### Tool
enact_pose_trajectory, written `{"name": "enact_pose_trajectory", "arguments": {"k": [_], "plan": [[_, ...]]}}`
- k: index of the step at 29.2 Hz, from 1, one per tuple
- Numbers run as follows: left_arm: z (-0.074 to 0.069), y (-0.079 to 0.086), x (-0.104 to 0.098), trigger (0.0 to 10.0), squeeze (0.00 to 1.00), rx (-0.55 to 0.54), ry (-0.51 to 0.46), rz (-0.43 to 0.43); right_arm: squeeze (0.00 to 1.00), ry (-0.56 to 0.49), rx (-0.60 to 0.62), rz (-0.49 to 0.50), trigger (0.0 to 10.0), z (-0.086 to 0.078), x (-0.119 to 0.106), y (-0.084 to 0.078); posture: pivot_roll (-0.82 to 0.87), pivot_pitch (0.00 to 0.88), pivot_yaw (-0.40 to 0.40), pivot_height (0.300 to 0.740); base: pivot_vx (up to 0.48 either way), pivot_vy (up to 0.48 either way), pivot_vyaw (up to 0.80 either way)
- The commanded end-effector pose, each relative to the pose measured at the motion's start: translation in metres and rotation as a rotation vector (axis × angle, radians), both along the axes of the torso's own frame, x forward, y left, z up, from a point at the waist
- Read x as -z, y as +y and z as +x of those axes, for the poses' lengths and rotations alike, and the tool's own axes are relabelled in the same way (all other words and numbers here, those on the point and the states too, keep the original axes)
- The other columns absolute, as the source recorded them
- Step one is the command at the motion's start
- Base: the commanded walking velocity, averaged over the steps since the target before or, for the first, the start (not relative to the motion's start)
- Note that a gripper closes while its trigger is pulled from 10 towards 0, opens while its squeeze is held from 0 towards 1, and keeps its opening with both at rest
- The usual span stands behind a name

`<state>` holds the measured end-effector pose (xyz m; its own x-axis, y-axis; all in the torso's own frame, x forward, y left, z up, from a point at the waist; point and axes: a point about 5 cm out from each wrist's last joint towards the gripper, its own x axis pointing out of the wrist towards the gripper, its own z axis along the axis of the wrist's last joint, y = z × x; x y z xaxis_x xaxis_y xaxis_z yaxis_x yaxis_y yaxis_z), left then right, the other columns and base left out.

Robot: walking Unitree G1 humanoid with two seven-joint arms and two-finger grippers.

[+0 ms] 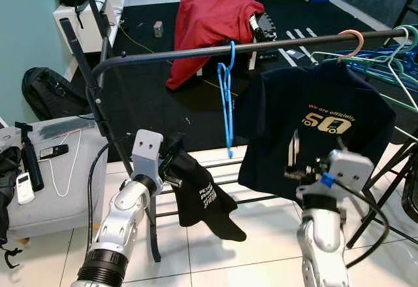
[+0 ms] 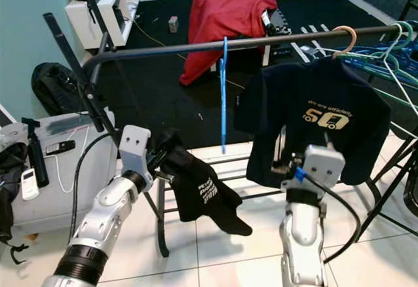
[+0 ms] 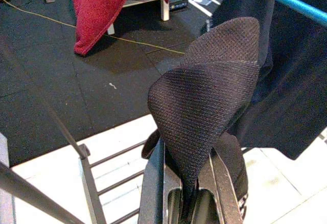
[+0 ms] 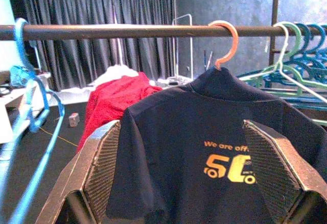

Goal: Hang hanger

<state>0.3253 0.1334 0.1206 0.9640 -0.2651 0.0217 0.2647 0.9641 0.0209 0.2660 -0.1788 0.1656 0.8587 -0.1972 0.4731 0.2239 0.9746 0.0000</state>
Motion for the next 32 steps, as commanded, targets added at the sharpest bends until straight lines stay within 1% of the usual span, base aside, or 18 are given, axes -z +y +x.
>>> {"name": "enact_pose_trajectory", "arguments": {"k": [1,2,5,8,9,10,12,15,17,18,19,23,26,27,28,30,31,32], "plan": [[-0.002,0.005,0.003,10.0,0.0,-0.008,0.008,0.031,0.0,-0.038,-0.015,-0.019,10.0,-0.001,-0.009,0.004,-0.09,0.151,0.048,0.74,0.0,0.0,0.0],[-0.002,0.005,0.003,10.0,0.0,-0.008,0.008,0.031,0.0,-0.038,-0.015,-0.019,10.0,-0.001,-0.009,0.004,-0.09,0.151,0.048,0.74,0.0,0.0,0.0],[-0.002,0.003,0.005,10.0,0.0,-0.032,0.013,0.058,0.0,-0.164,-0.066,-0.035,10.0,-0.004,-0.046,0.019,-0.1,0.156,0.045,0.74,0.0,-0.32,0.0],[-0.002,0.002,0.005,10.0,0.0,-0.034,0.013,0.056,0.0,-0.159,-0.08,-0.022,10.0,-0.003,-0.049,0.023,-0.1,0.157,0.045,0.74,0.0,-0.48,0.0],[-0.002,0.0,0.005,10.0,0.0,-0.039,0.019,0.025,0.0,-0.059,-0.123,0.004,10.0,0.015,-0.046,0.025,-0.09,0.158,0.048,0.74,0.0,0.0,0.0],[-0.002,0.0,0.005,10.0,0.0,-0.039,0.019,0.025,0.0,-0.059,-0.123,0.004,10.0,0.015,-0.046,0.025,-0.09,0.158,0.048,0.74,0.0,0.0,0.0],[-0.001,-0.001,0.004,10.0,0.0,-0.038,0.021,0.018,0.0,0.021,-0.147,-0.008,10.0,0.033,-0.046,0.02,-0.09,0.157,0.048,0.74,0.0,0.0,0.0],[0.0,-0.001,0.003,10.0,0.0,-0.038,0.019,0.023,0.0,0.059,-0.145,-0.007,10.0,0.041,-0.047,0.013,-0.09,0.156,0.048,0.74,0.0,0.0,0.0],[0.001,0.001,0.001,10.0,0.0,-0.044,0.014,0.023,0.0,0.136,-0.14,0.0,10.0,0.057,-0.051,-0.002,-0.09,0.156,0.047,0.74,0.0,0.0,0.0],[0.001,0.001,0.001,10.0,0.0,-0.044,0.014,0.023,0.0,0.136,-0.14,0.0,10.0,0.057,-0.051,-0.002,-0.09,0.156,0.047,0.74,0.0,0.0,0.0],[0.003,0.002,0.0,10.0,0.0,-0.058,0.01,0.021,0.0,0.176,-0.18,-0.014,10.0,0.071,-0.06,-0.018,-0.1,0.157,0.047,0.74,0.0,0.0,0.0],[0.003,0.002,-0.001,10.0,0.0,-0.064,0.009,0.021,0.0,0.229,-0.268,-0.035,10.0,0.081,-0.065,-0.026,-0.1,0.157,0.047,0.74,0.0,0.0,0.0],[0.004,0.003,-0.002,10.0,0.0,-0.069,0.002,0.025,0.0,0.262,-0.359,-0.108,10.0,0.09,-0.074,-0.031,-0.09,0.16,0.044,0.74,0.0,0.0,0.0],[0.004,0.003,-0.002,10.0,0.0,-0.069,0.002,0.025,0.0,0.262,-0.359,-0.108,10.0,0.09,-0.074,-0.031,-0.09,0.16,0.044,0.74,0.0,0.0,0.0],[0.004,0.004,-0.004,10.0,0.0,-0.073,-0.004,0.026,0.0,0.277,-0.407,-0.127,10.0,0.094,-0.078,-0.032,-0.09,0.161,0.044,0.74,0.0,0.0,0.0],[0.004,0.004,-0.004,10.0,0.0,-0.073,-0.004,0.026,0.0,0.277,-0.407,-0.127,10.0,0.094,-0.078,-0.032,-0.09,0.161,0.044,0.74,0.0,0.0,0.0],[0.005,0.005,-0.006,10.0,0.0,-0.078,-0.013,0.028,0.0,0.269,-0.467,-0.152,10.0,0.098,-0.084,-0.03,-0.09,0.165,0.044,0.74,0.0,0.0,0.0],[0.005,0.005,-0.006,10.0,0.0,-0.078,-0.013,0.028,0.0,0.269,-0.467,-0.152,10.0,0.098,-0.084,-0.03,-0.09,0.165,0.044,0.74,0.0,0.0,0.0]]}}
